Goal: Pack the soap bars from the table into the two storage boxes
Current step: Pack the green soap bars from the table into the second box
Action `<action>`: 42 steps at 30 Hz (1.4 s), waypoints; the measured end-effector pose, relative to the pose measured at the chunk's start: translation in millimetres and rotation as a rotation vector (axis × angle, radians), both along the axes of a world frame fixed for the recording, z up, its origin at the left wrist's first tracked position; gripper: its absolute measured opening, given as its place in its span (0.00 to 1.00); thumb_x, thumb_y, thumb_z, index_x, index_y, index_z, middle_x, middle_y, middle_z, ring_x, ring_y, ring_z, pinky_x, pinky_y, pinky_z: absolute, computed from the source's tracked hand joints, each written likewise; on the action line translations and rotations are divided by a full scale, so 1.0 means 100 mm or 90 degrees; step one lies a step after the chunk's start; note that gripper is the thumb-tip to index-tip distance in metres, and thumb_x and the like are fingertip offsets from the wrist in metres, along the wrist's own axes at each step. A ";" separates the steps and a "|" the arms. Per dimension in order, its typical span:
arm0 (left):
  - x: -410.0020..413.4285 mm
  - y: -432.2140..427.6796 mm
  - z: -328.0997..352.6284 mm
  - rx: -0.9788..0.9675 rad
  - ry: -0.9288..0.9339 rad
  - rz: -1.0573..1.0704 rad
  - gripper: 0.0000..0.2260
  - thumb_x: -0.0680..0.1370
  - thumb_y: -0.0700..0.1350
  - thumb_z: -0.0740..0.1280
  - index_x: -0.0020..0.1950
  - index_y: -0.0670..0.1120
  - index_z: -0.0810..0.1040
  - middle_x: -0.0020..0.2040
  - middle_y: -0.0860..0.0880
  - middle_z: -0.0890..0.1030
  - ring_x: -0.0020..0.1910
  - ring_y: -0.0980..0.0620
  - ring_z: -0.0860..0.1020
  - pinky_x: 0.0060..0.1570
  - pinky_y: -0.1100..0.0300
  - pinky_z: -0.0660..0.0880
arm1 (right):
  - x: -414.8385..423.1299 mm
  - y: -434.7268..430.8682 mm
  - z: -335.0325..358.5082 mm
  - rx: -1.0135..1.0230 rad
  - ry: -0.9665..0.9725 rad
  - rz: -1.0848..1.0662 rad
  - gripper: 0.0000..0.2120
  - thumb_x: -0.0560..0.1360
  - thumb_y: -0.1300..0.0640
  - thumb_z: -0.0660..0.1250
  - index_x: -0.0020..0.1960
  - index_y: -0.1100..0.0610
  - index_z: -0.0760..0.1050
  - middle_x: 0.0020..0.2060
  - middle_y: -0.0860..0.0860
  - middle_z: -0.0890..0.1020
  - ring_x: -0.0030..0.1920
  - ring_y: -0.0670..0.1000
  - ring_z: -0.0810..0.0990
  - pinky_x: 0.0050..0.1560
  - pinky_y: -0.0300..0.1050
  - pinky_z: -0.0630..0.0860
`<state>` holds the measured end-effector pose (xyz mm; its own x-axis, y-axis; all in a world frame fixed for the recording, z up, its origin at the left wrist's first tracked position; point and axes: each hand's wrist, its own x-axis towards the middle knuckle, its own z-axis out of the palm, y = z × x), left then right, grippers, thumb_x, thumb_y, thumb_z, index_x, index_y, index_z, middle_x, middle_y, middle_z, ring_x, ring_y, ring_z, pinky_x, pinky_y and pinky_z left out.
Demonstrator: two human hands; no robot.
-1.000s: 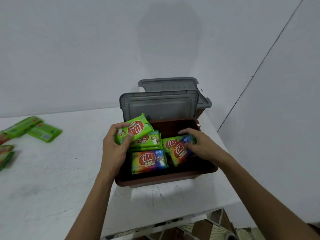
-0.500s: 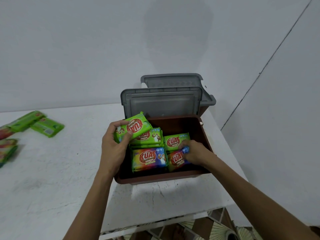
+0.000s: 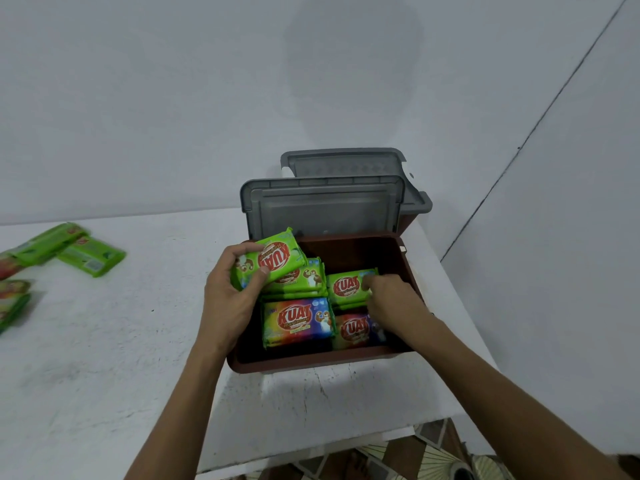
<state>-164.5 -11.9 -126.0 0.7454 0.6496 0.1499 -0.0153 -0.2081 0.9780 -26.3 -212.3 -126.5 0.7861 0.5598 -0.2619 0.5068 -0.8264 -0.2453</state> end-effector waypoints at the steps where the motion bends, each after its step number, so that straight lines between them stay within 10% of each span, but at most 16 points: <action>1: 0.00 0.00 0.02 -0.003 -0.002 -0.011 0.14 0.77 0.41 0.69 0.61 0.52 0.74 0.57 0.57 0.78 0.53 0.56 0.80 0.42 0.64 0.81 | 0.04 0.01 0.03 0.059 -0.013 0.002 0.15 0.79 0.58 0.64 0.65 0.56 0.72 0.59 0.57 0.78 0.55 0.55 0.79 0.52 0.46 0.78; 9: 0.01 -0.02 0.16 -0.084 0.036 -0.136 0.28 0.73 0.41 0.73 0.67 0.59 0.64 0.57 0.49 0.79 0.49 0.52 0.83 0.42 0.57 0.82 | 0.12 0.25 0.35 0.555 0.259 0.019 0.11 0.75 0.58 0.71 0.54 0.53 0.72 0.51 0.50 0.83 0.52 0.47 0.83 0.53 0.44 0.80; 19: 0.21 -0.06 0.18 -0.126 -0.028 -0.077 0.19 0.74 0.44 0.72 0.63 0.52 0.71 0.58 0.48 0.81 0.52 0.48 0.83 0.50 0.50 0.81 | 0.07 0.29 0.46 0.549 0.499 0.035 0.37 0.72 0.69 0.70 0.73 0.46 0.59 0.53 0.55 0.81 0.50 0.61 0.83 0.46 0.61 0.78; 23: 0.17 0.05 0.14 0.036 0.002 -0.017 0.11 0.78 0.44 0.68 0.59 0.50 0.75 0.56 0.54 0.80 0.53 0.59 0.80 0.47 0.65 0.79 | 0.15 0.15 0.41 0.577 0.541 -0.025 0.45 0.70 0.74 0.70 0.73 0.38 0.57 0.61 0.55 0.75 0.53 0.58 0.83 0.47 0.62 0.81; 30: 0.07 0.20 -0.11 0.344 0.101 0.025 0.10 0.78 0.43 0.67 0.58 0.49 0.75 0.58 0.52 0.77 0.55 0.58 0.73 0.53 0.70 0.67 | 0.20 0.00 0.20 0.661 0.455 -0.201 0.30 0.71 0.72 0.70 0.64 0.46 0.70 0.60 0.56 0.71 0.53 0.59 0.81 0.40 0.53 0.83; 42: 0.06 0.21 -0.27 0.382 0.179 0.006 0.10 0.78 0.46 0.67 0.59 0.51 0.76 0.65 0.50 0.74 0.64 0.53 0.69 0.59 0.59 0.66 | 0.17 0.14 -0.32 0.581 0.348 -0.337 0.19 0.74 0.68 0.70 0.58 0.53 0.69 0.56 0.56 0.76 0.48 0.55 0.83 0.43 0.48 0.84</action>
